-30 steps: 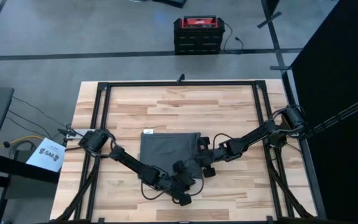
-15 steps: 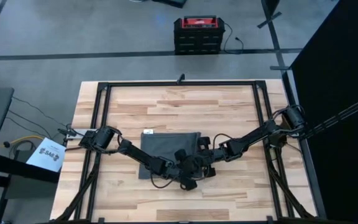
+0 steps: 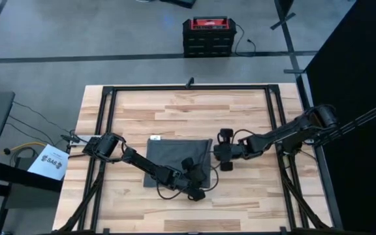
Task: Roll towel
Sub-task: Roll the gray towel
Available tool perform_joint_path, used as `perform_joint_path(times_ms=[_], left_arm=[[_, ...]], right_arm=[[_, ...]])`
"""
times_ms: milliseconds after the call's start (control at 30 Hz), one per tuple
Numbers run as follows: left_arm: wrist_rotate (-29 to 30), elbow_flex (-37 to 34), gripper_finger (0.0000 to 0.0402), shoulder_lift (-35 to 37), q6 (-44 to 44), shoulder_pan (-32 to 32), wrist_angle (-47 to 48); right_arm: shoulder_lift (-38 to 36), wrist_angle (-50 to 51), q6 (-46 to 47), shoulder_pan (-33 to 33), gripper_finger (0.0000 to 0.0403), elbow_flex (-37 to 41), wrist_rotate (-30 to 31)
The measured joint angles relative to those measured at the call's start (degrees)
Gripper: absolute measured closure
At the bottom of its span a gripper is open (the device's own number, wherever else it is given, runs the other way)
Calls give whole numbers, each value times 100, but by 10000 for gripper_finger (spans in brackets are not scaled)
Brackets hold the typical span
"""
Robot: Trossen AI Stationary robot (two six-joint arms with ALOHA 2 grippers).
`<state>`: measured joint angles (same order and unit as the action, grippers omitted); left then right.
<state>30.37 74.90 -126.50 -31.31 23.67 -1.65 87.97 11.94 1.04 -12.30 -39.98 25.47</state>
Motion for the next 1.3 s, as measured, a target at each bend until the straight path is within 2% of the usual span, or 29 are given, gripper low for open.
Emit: perform_joint_path(times_ms=[233,433,733,933,1133,1200,1300], left_arm=[[1,-16,386,-4,-34,71,-64],[-74,16,386,62,-258,157,-190],[-211,427,386,437,5,165,292],[25,606,386,983,11,160,1677],[1153,453,386,1203,-282,74,3626],[1056,60,386,1128,-347,-180,3509],[508,-505,386,1099,260,-577,2217]], right_arm=[[683,-1418,-517,438,403,279,-763],[631,-1759,-884,411,403,228,-785],[631,-1842,-1058,405,403,228,-889],[629,-1825,-1056,361,403,228,-913],[627,-1808,-1056,333,403,228,-926],[627,-1802,-1054,332,403,228,-927],[627,-1797,-1013,330,403,228,-929]])
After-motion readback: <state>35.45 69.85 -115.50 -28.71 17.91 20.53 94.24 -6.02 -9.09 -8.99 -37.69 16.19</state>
